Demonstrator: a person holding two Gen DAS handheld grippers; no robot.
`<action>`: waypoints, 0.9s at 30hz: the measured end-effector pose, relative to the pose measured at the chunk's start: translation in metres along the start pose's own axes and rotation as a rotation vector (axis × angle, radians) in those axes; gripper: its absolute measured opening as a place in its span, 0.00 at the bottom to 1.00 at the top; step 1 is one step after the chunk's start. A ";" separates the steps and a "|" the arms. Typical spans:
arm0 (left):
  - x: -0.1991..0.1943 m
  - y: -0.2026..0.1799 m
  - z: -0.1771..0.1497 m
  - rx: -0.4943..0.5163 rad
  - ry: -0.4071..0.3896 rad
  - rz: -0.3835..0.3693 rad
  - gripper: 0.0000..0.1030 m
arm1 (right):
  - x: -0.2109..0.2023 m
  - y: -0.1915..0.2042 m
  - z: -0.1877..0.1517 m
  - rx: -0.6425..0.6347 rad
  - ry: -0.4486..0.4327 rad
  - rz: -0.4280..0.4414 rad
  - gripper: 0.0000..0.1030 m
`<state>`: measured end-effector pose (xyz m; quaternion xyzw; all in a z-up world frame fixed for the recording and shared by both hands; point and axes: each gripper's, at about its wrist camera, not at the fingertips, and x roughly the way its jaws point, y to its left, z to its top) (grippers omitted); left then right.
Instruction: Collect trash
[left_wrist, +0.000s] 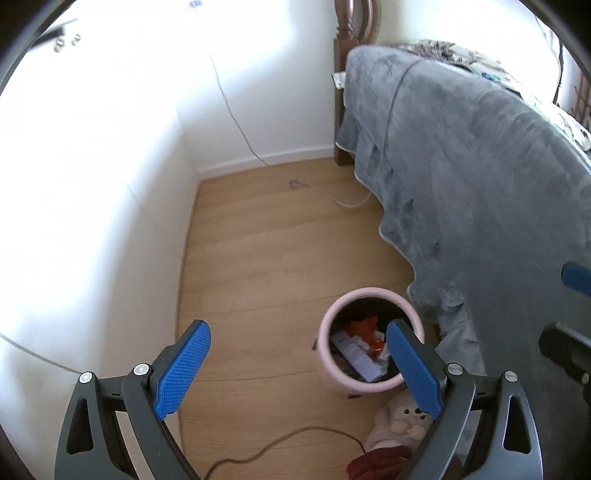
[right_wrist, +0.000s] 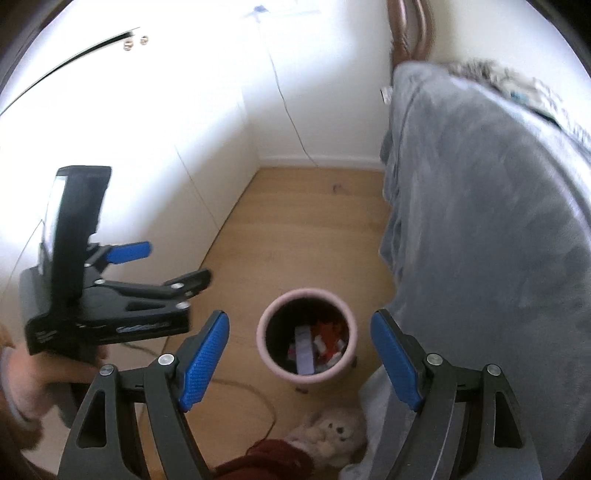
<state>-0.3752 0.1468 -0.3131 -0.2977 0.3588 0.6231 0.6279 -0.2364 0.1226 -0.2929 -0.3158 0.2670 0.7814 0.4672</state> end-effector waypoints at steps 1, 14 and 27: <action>-0.011 0.002 -0.001 -0.006 -0.018 0.009 0.93 | -0.006 0.004 0.000 -0.025 -0.020 -0.007 0.75; -0.053 -0.015 -0.018 0.036 -0.042 -0.085 0.94 | -0.031 0.014 -0.021 -0.049 -0.042 0.037 0.75; -0.054 -0.025 -0.028 0.116 -0.031 -0.130 0.94 | -0.034 0.015 -0.023 -0.067 -0.022 0.089 0.75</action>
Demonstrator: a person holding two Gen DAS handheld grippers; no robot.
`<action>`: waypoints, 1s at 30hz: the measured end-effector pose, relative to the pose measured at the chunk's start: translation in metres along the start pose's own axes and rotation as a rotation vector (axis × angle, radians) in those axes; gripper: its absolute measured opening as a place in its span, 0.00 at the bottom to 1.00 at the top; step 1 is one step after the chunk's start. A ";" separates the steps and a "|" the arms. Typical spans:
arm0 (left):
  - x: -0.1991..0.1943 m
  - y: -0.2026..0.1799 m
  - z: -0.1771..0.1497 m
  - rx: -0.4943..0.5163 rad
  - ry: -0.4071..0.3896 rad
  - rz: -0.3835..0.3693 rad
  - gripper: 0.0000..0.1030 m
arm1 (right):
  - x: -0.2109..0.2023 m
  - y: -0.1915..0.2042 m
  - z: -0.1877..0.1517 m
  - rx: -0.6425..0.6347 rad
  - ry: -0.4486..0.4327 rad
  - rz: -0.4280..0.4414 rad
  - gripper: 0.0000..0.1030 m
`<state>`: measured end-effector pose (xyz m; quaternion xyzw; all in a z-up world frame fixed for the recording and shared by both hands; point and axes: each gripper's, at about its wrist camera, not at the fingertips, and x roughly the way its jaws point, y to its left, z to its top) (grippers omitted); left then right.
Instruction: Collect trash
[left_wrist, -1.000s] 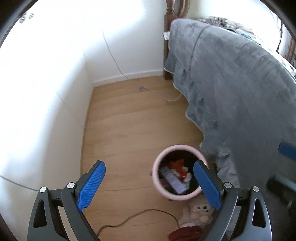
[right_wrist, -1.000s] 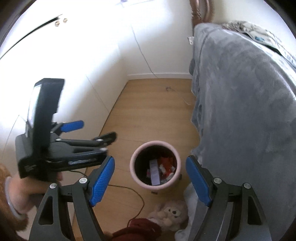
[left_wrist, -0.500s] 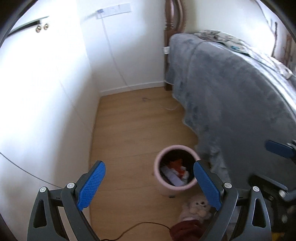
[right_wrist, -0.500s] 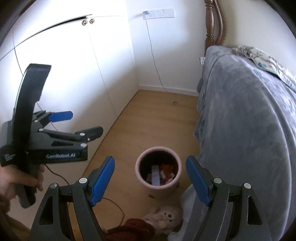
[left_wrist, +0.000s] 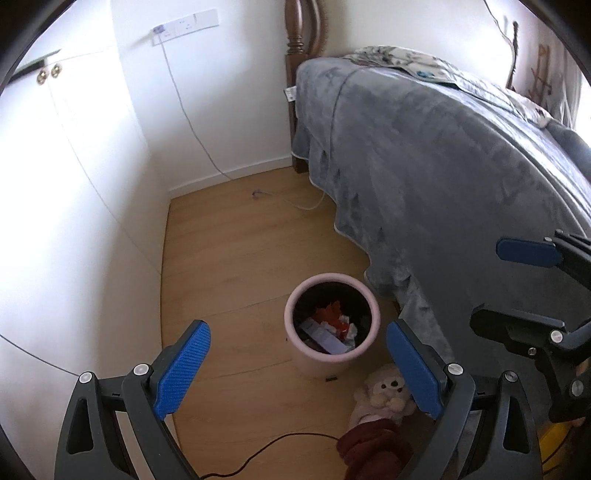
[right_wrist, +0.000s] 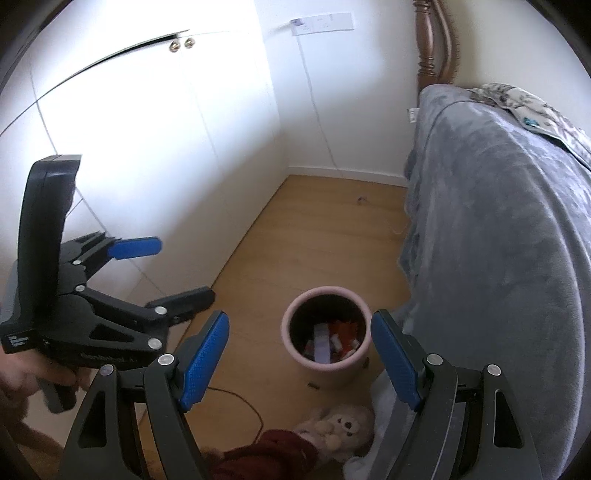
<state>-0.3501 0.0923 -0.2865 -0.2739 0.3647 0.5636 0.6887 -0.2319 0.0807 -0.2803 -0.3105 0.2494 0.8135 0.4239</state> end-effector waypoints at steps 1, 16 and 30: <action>0.001 0.000 -0.001 0.000 0.003 -0.005 0.94 | 0.001 0.001 0.000 -0.001 0.004 0.002 0.75; 0.006 -0.004 -0.005 0.024 0.027 -0.040 0.94 | 0.009 -0.003 -0.001 0.017 0.054 -0.004 0.75; 0.010 -0.011 0.003 0.050 0.025 -0.070 0.94 | 0.007 -0.007 0.000 0.033 0.065 -0.020 0.75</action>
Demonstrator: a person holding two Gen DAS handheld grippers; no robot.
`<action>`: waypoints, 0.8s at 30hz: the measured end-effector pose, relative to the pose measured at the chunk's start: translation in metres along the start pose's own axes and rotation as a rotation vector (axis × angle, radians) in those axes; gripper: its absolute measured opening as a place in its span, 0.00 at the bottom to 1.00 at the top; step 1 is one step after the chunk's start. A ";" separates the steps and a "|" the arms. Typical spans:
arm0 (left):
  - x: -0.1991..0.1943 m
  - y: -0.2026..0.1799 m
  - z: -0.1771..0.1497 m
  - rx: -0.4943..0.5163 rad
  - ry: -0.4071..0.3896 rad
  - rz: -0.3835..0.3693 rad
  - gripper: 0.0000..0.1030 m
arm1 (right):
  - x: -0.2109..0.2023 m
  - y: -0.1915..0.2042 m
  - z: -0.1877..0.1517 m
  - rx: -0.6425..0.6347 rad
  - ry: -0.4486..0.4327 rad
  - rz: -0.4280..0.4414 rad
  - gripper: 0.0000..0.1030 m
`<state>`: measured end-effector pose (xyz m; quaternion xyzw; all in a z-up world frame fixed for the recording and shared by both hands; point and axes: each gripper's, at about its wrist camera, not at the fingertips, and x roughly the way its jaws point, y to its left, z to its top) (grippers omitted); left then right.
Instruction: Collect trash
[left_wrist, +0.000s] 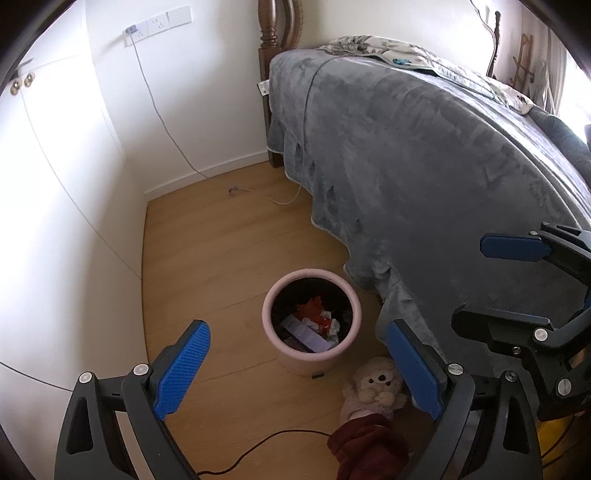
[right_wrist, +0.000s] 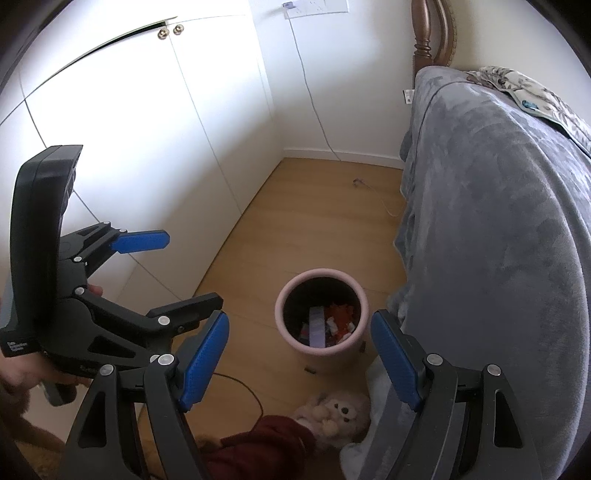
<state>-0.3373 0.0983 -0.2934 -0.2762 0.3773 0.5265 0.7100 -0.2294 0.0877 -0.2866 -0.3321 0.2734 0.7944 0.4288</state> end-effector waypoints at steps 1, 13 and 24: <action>0.000 0.000 0.000 0.001 0.002 0.000 0.94 | 0.000 0.000 0.000 0.000 0.001 -0.001 0.75; 0.002 -0.003 0.002 -0.005 0.010 -0.013 0.94 | 0.001 -0.001 0.003 0.006 0.003 0.001 0.75; -0.004 -0.002 0.002 -0.024 -0.046 -0.015 0.97 | 0.001 0.000 0.001 -0.001 0.005 0.005 0.75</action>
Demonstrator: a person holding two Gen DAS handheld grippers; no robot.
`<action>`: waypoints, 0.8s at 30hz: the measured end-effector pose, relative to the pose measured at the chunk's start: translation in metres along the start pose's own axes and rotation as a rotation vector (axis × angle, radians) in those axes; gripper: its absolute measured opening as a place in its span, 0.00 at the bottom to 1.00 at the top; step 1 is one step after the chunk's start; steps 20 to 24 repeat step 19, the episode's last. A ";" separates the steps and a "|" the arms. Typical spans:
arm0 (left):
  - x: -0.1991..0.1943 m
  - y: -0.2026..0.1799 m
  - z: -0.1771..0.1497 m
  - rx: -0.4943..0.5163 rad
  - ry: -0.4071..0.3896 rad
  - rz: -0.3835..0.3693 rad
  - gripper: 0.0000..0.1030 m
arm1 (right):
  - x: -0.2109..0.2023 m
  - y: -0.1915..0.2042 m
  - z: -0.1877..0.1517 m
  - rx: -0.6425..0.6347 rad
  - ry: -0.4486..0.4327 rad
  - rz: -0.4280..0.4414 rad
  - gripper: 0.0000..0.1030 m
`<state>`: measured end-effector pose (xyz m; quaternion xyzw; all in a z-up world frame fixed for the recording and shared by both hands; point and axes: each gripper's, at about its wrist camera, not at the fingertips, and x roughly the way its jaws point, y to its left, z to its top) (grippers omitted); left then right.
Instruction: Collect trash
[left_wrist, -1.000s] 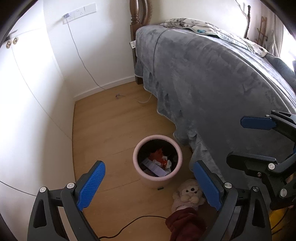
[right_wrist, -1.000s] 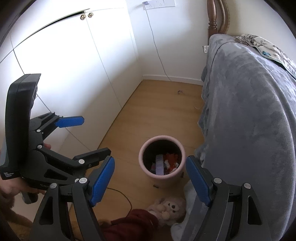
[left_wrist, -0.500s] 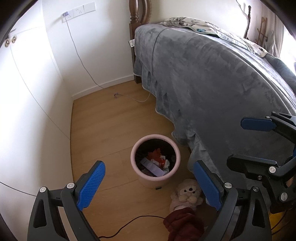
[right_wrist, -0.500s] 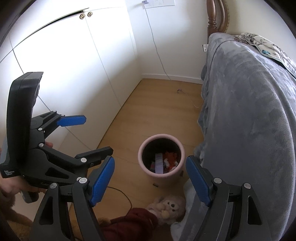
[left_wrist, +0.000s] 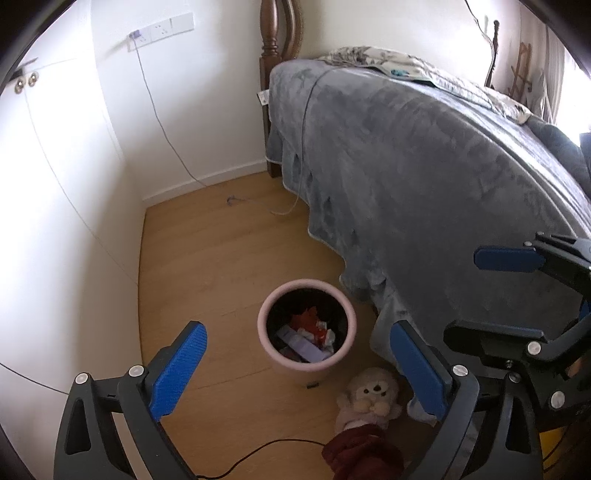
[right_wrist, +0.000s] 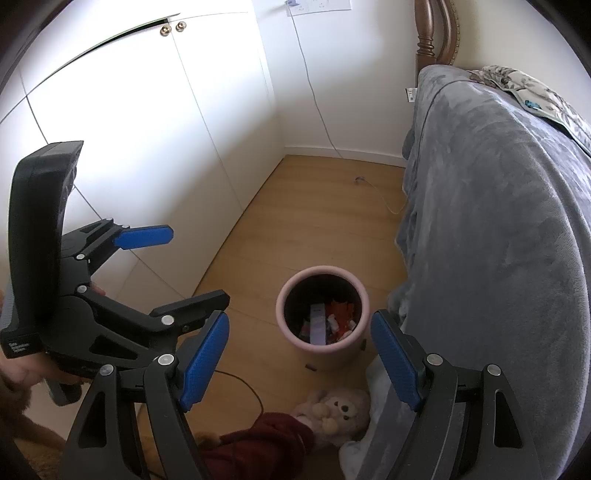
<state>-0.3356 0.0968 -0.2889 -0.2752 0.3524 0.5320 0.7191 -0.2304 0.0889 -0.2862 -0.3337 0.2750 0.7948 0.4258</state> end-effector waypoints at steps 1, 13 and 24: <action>0.001 0.001 0.002 -0.010 0.005 -0.013 0.97 | 0.000 0.000 0.000 -0.005 0.000 -0.002 0.75; -0.003 0.001 0.013 -0.006 -0.054 -0.017 0.96 | -0.001 0.001 -0.003 -0.013 -0.005 -0.009 0.75; -0.007 0.000 0.015 0.010 -0.086 -0.020 0.94 | -0.002 0.001 0.000 -0.011 -0.013 -0.017 0.75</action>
